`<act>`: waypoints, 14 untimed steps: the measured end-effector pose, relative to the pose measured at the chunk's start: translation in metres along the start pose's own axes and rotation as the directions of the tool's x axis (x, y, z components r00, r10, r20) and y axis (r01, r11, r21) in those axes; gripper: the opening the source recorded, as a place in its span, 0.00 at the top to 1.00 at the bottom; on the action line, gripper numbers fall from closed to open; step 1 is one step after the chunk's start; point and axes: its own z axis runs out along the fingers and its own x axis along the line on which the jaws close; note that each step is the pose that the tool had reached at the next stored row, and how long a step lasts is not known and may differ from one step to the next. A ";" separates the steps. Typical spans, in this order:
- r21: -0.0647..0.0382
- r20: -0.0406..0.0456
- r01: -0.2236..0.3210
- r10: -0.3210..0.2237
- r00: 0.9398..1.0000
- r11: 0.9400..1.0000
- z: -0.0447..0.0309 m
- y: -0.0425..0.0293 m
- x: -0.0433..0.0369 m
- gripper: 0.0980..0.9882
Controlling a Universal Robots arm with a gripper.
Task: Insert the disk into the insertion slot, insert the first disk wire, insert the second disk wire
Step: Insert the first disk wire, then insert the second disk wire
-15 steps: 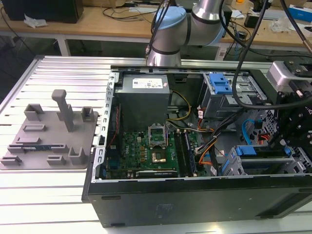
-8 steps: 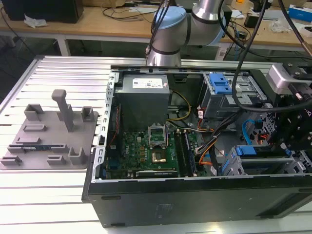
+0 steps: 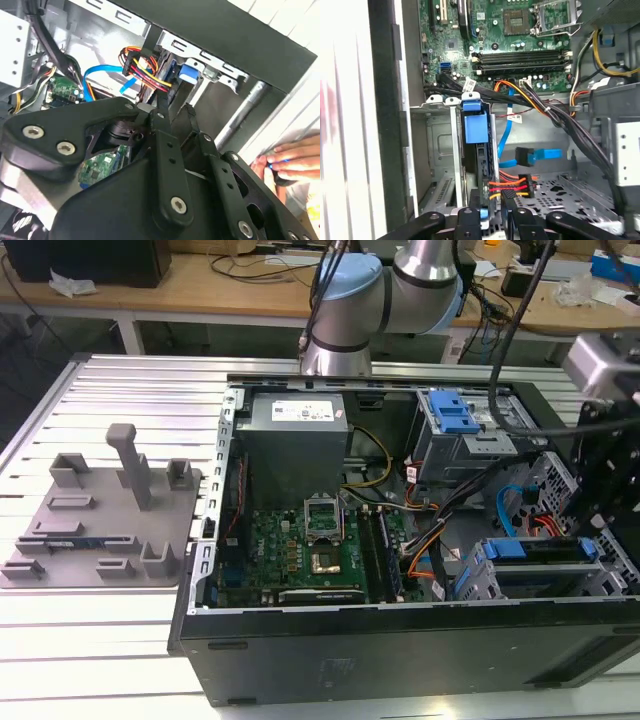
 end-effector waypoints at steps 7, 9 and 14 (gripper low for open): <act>0.000 -0.002 0.000 0.000 1.000 1.000 -0.0040 0.0000 -0.0008 0.77; 0.000 -0.002 0.000 0.000 1.000 1.000 -0.0040 0.0000 -0.0009 0.77; 0.000 -0.002 0.000 0.000 1.000 1.000 -0.0040 0.0001 -0.0011 0.77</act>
